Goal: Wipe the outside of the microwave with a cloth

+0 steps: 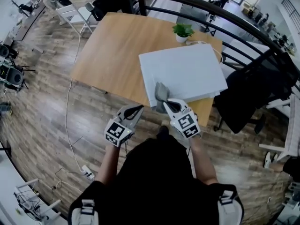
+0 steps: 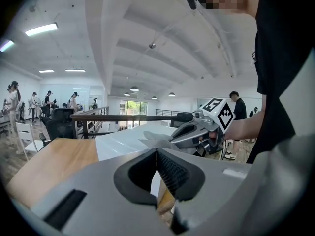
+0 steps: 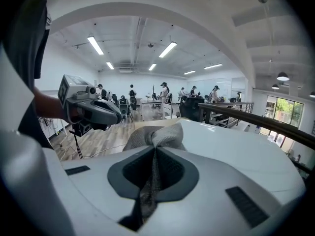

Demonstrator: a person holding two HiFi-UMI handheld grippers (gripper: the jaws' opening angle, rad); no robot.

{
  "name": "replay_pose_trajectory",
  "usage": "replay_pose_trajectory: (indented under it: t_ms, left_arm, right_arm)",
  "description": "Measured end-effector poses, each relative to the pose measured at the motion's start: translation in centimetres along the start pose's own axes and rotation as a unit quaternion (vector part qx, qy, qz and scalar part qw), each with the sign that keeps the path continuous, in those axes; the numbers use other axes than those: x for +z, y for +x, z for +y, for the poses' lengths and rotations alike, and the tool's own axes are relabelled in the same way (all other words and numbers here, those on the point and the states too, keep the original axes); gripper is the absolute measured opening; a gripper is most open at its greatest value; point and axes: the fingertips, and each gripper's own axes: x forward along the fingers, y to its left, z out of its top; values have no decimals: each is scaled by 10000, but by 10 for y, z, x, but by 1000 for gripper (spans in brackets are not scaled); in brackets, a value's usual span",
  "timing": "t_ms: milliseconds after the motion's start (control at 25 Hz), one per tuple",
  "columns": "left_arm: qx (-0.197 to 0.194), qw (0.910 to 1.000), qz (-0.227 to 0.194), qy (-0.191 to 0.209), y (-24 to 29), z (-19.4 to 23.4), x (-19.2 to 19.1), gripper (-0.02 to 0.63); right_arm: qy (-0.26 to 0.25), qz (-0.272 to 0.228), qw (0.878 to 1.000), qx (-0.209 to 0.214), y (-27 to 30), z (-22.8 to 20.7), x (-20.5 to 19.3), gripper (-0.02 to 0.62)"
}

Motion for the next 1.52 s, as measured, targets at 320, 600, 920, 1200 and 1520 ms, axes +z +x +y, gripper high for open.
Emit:
replay_pose_trajectory:
  t_ms: [320,600,920,1200,1520]
  left_arm:
    - [334,9992,94,-212,-2,16,-11,3]
    - [-38,9999,29,-125,1,33,-14,3]
    - [-540,9985,-10,91,-14,67,-3,3]
    - [-885,9959,165,130,-28,77,-27,3]
    - [-792,9968,-2,115,-20,77,-16,3]
  right_arm:
    - [-593,366,9971,317,29,7,1,8]
    - [-683,767,9947,-71,45,-2,-7,8]
    - [-1068,1341,9827,-705,65,-1,-8,8]
    - [-1250,1589,9733,-1086,71,-5,-11,8]
    - [-1310,1589,9729,-1053,68,-11,-15,8]
